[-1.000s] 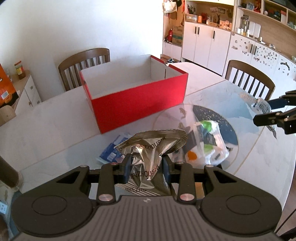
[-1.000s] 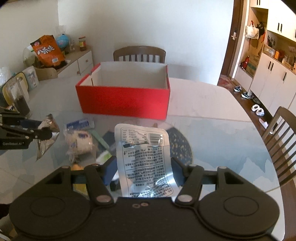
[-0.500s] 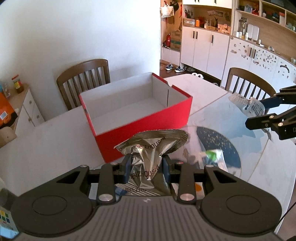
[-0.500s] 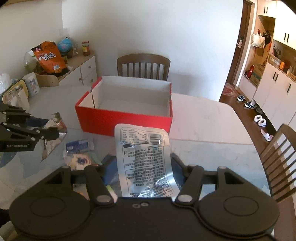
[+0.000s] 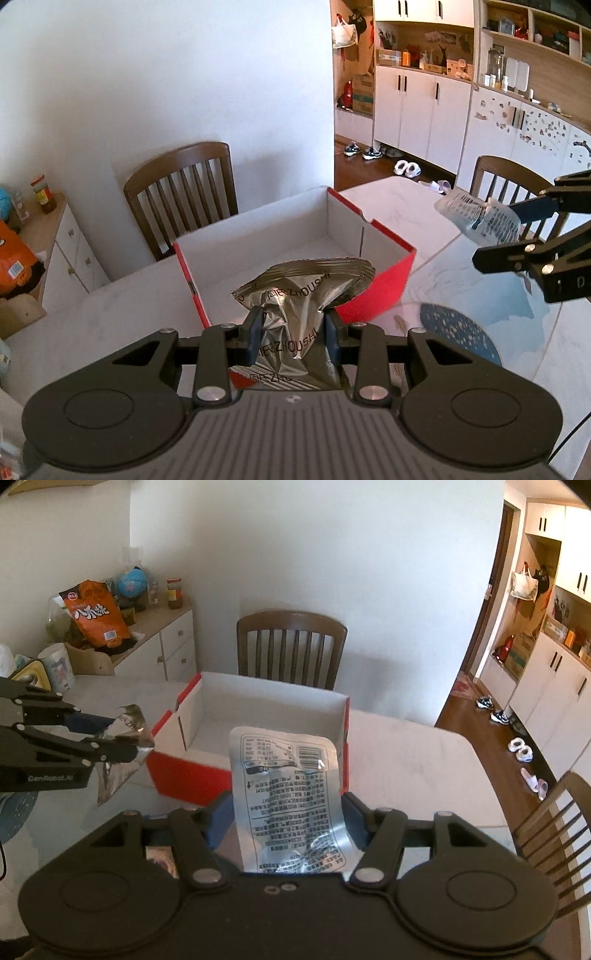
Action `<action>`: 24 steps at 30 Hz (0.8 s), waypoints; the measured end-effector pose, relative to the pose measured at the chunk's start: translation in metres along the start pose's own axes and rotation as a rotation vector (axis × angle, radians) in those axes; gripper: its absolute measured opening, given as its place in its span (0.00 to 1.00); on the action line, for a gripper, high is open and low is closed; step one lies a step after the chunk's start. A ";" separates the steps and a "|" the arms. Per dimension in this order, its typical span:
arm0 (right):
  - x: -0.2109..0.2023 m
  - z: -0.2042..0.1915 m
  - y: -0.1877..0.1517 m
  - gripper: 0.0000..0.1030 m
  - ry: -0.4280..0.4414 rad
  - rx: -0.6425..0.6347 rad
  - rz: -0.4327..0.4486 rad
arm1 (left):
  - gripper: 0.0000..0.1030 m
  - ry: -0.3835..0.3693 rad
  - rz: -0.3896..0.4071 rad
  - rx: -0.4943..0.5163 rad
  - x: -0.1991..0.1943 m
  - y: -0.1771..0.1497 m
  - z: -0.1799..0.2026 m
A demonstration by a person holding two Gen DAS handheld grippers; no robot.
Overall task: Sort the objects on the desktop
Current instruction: 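Carry the foil bag and the sachet with both tools over the red box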
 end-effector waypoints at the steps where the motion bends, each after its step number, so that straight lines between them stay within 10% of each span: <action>1: 0.001 0.000 0.002 0.61 0.004 0.004 0.000 | 0.31 0.001 -0.001 -0.007 0.003 0.004 -0.003; 24: 0.061 -0.003 0.049 0.60 0.004 0.030 -0.007 | 0.31 0.122 -0.088 -0.152 0.075 0.044 -0.053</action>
Point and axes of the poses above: each gripper's, at about its wrist camera, not at the fingertips, and x roughly the way its jaws point, z to its right, y to its top, the point moved 4 cm from there along x, roughly the way its jaws point, and after that the axes turned 12 degrees about x, right-handed, at the moved point
